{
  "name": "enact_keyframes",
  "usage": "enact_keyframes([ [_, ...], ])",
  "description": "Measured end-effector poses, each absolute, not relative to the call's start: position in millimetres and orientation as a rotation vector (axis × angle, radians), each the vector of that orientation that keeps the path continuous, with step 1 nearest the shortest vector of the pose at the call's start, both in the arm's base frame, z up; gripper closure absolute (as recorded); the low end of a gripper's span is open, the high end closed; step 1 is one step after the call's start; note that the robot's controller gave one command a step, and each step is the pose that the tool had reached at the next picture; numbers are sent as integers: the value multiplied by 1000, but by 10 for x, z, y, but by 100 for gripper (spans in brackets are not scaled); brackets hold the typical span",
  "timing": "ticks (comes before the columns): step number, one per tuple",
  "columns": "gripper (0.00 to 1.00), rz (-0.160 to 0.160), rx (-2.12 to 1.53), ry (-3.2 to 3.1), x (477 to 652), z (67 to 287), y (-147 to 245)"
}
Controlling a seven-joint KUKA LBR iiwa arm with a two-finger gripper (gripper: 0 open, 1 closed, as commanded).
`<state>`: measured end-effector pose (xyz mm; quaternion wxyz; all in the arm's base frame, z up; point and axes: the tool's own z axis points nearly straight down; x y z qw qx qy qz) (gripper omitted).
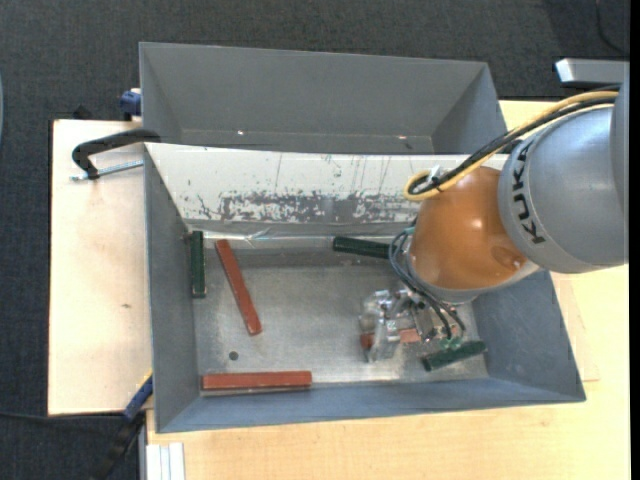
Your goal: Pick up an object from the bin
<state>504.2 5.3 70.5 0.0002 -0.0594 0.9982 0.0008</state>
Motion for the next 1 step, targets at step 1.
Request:
enact_keyframes([
  [1, 100, 1, -380, 3113, 5293, 2022, 45],
])
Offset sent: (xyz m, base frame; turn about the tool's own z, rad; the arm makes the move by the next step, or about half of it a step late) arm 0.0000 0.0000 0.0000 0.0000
